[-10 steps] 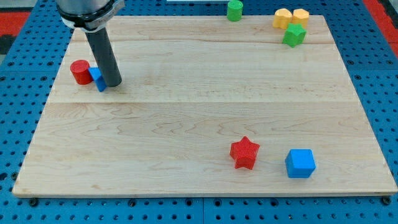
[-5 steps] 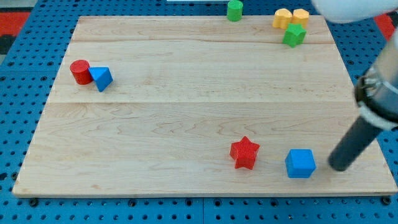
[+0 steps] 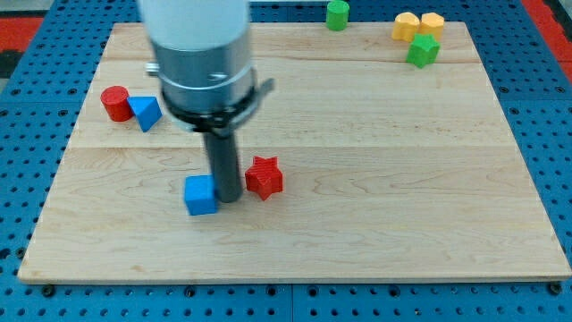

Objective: Push the blue cube closer to the red circle

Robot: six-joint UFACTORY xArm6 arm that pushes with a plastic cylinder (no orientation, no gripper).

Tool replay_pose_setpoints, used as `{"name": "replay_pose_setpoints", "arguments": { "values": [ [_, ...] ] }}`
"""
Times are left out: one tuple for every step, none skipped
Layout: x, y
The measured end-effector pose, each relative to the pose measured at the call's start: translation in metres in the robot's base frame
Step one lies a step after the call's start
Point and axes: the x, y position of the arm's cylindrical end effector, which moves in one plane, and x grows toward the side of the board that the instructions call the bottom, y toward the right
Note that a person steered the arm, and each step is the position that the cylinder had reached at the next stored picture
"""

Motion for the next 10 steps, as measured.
{"name": "replay_pose_setpoints", "arguments": {
  "values": [
    [0.016, -0.011],
    [0.026, -0.041],
    [0.026, -0.081],
    [0.003, -0.133],
    [-0.037, -0.160],
    [-0.009, -0.154],
    [-0.028, -0.213],
    [-0.064, -0.191],
    [-0.067, -0.164],
    [-0.028, -0.152]
  ]
}}
